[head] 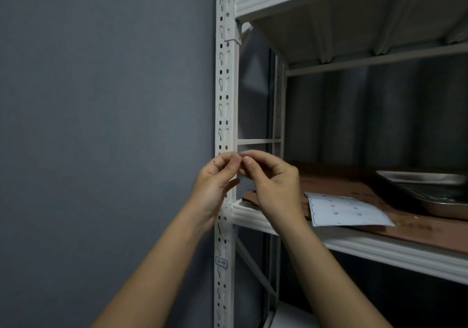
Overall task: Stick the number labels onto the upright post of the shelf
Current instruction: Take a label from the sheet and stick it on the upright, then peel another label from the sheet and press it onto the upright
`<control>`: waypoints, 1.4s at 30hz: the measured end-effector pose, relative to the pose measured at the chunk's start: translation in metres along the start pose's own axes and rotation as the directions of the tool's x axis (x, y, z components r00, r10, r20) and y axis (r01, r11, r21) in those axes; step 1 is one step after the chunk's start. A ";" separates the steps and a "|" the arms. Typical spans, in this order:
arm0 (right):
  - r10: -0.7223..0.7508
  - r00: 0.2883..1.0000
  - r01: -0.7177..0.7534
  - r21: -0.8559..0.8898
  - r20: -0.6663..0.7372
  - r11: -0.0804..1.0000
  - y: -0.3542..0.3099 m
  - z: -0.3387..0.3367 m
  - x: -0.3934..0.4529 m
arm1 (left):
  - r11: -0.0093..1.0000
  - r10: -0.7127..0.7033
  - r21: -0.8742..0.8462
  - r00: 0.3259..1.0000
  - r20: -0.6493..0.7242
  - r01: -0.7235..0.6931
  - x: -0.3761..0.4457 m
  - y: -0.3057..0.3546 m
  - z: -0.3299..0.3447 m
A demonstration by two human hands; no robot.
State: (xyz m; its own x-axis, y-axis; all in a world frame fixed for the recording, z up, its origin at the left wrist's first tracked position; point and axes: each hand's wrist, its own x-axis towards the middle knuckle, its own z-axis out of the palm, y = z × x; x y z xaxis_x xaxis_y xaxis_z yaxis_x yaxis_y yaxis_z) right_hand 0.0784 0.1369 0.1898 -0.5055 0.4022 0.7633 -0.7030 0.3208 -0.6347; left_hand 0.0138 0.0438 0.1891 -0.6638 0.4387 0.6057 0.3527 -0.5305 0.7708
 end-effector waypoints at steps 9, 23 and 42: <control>-0.132 0.990 0.112 -0.297 -0.049 0.948 -0.024 -0.077 0.011 | 0.892 0.275 0.381 0.961 -0.033 -0.242 0.001 0.004 0.073; 0.055 0.889 -0.400 -0.712 -0.455 0.577 -0.015 -0.296 0.068 | 0.780 0.042 0.615 0.990 0.134 -0.117 0.068 -0.089 0.227; 0.390 0.921 -0.026 -0.997 0.006 0.077 -0.019 -0.288 0.097 | 0.734 0.018 0.675 0.995 0.098 -0.080 0.085 -0.096 0.205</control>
State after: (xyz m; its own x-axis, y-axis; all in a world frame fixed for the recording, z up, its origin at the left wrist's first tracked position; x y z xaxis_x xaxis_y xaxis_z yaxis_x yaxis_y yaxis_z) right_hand 0.1868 0.4170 0.2405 -0.7426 0.4905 0.4559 0.4577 0.8688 -0.1892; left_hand 0.0585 0.2803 0.2074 -0.5897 0.4976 0.6361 0.7567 0.0653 0.6504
